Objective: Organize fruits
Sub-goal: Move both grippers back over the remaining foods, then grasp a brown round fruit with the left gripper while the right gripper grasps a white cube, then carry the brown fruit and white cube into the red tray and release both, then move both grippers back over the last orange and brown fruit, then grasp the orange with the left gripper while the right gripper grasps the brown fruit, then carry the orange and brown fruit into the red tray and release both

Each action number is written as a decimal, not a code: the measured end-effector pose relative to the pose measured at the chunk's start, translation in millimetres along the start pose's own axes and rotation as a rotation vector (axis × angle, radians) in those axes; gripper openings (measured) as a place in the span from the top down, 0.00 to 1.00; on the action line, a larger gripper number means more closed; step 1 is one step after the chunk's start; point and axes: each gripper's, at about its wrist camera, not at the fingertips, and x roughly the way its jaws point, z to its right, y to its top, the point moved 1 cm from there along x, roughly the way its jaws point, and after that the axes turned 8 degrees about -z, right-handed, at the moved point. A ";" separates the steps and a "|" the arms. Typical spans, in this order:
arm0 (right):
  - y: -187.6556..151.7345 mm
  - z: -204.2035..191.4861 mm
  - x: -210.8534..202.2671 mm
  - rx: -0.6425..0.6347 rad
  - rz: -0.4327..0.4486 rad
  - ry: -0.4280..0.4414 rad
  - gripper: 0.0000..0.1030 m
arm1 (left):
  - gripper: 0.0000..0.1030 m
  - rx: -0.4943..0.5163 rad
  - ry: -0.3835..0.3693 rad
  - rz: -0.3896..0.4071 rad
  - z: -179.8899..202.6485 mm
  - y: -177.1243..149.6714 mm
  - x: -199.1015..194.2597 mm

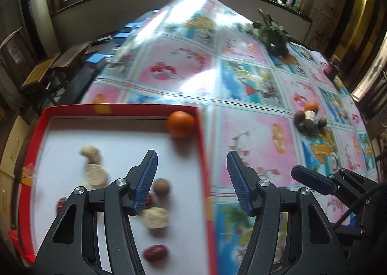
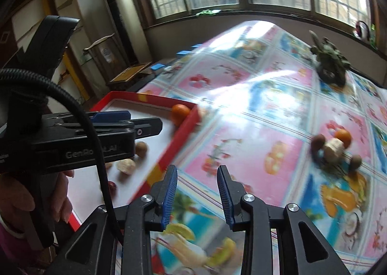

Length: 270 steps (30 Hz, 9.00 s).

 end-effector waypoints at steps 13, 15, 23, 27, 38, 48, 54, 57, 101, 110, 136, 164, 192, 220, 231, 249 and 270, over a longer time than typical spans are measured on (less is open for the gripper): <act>-28.4 106.4 -34.8 0.178 0.009 -0.154 0.61 | 0.42 0.108 -0.102 -0.087 85.9 14.7 33.7; -30.5 121.7 -35.9 0.200 -0.001 -0.175 0.61 | 0.42 0.126 -0.110 -0.098 98.5 19.6 39.9; -37.4 157.7 -41.7 0.236 -0.002 -0.197 0.61 | 0.42 0.269 -0.141 -0.125 142.3 41.4 67.7; -39.3 164.8 -44.3 0.248 0.002 -0.192 0.61 | 0.42 0.352 -0.166 -0.143 152.4 52.1 83.2; -35.4 177.3 -33.4 0.253 -0.019 -0.179 0.61 | 0.52 0.503 -0.191 -0.125 169.1 65.8 102.0; -14.9 167.3 -22.3 0.223 -0.019 -0.148 0.61 | 0.77 0.512 -0.167 -0.129 159.9 60.8 96.2; 10.1 152.4 -9.9 0.119 0.003 -0.137 0.61 | 0.77 0.451 -0.137 -0.118 133.1 54.7 80.4; 26.2 156.2 1.2 0.063 -0.023 -0.151 0.57 | 0.77 0.419 -0.140 -0.109 121.2 53.1 72.5; 4.5 -42.4 -5.2 -0.066 0.027 0.000 0.70 | 0.77 0.059 0.054 0.035 -38.1 -41.2 -21.3; 14.3 -69.4 13.7 -0.115 -0.004 0.014 0.70 | 0.77 -0.041 0.071 0.030 -89.5 -52.3 -27.5; 77.3 -96.8 121.4 -0.170 -0.131 0.077 0.70 | 0.77 -0.096 0.120 0.023 -113.3 -53.4 -14.0; 42.6 -70.7 46.0 -0.051 0.010 0.027 0.57 | 0.40 -0.140 0.159 0.086 -95.2 -50.4 -28.2; -20.7 76.5 -27.7 0.181 0.044 -0.186 0.54 | 0.40 0.082 -0.007 0.007 70.7 -4.9 13.8; -0.2 195.6 -16.2 0.188 -0.019 -0.263 0.78 | 0.40 0.222 -0.135 -0.079 172.7 91.9 79.6; -14.2 215.6 -32.4 0.257 -0.003 -0.242 0.78 | 0.40 0.270 -0.172 -0.100 218.0 111.8 116.7; -8.0 174.2 -33.3 0.199 -0.005 -0.200 0.78 | 0.70 0.260 -0.085 -0.072 165.8 68.3 68.8; -30.4 44.5 -30.5 0.093 0.016 -0.088 0.78 | 0.70 0.129 0.039 0.044 67.4 -19.8 -11.2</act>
